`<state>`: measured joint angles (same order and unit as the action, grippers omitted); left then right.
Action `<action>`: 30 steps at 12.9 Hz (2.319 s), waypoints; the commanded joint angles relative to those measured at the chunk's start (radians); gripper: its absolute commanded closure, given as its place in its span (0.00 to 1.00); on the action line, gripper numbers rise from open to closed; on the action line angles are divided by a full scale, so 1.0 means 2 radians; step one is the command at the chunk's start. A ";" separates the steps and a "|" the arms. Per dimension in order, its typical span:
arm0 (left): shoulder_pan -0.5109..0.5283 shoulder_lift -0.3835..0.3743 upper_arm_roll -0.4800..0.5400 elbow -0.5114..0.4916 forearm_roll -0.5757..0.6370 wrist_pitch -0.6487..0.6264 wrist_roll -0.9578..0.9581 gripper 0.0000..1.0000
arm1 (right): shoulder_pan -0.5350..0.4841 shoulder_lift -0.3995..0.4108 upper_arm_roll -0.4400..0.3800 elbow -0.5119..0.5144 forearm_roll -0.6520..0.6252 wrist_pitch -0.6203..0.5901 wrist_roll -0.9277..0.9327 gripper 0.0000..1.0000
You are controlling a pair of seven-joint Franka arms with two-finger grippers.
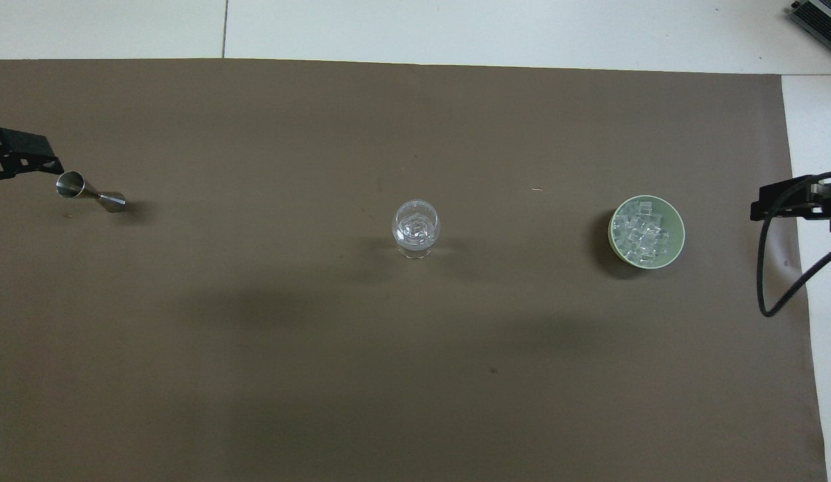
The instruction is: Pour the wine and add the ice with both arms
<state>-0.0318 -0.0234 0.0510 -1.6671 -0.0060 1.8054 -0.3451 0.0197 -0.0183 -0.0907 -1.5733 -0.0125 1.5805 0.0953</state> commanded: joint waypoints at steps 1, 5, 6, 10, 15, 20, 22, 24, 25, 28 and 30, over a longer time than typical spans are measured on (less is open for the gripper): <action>0.001 0.002 0.001 0.033 0.010 -0.053 0.022 0.00 | -0.005 -0.013 0.002 -0.009 0.005 -0.007 -0.006 0.00; 0.002 -0.005 -0.002 0.050 0.009 -0.089 0.025 0.00 | -0.001 -0.008 0.008 0.011 0.005 -0.028 0.018 0.00; 0.002 -0.010 0.000 0.049 0.008 -0.093 0.044 0.00 | -0.001 -0.008 0.008 0.010 0.004 -0.025 0.016 0.00; 0.004 -0.017 0.004 0.044 0.007 -0.110 0.096 0.00 | 0.003 -0.009 0.004 0.009 -0.001 -0.022 0.012 0.00; 0.003 -0.009 0.006 0.044 0.005 -0.124 0.096 0.00 | -0.007 -0.011 0.008 0.004 0.003 -0.024 0.012 0.00; 0.004 -0.001 0.006 0.049 0.005 -0.146 0.098 0.00 | -0.010 -0.012 0.009 0.004 0.004 -0.022 0.001 0.00; 0.000 -0.001 0.007 0.050 0.002 -0.147 0.112 0.00 | -0.010 -0.012 0.009 0.004 0.004 -0.022 -0.001 0.00; -0.003 -0.003 0.004 0.039 0.002 -0.136 0.117 0.00 | -0.009 -0.012 0.009 0.002 0.005 -0.022 -0.006 0.00; -0.003 -0.004 0.001 0.028 0.002 -0.128 0.117 0.00 | -0.009 -0.012 0.009 0.002 0.005 -0.022 -0.012 0.00; -0.003 -0.002 -0.005 0.017 0.002 -0.104 0.117 0.00 | -0.009 -0.012 0.009 0.002 0.005 -0.022 -0.004 0.00; -0.003 -0.002 -0.010 0.008 0.002 -0.088 0.117 0.00 | -0.009 -0.012 0.009 0.002 0.005 -0.022 -0.005 0.00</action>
<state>-0.0334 -0.0158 0.0351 -1.6190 -0.0055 1.5866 -0.1233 0.0178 -0.0283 -0.0821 -1.5585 -0.0122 1.5425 0.1013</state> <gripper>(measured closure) 0.000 0.000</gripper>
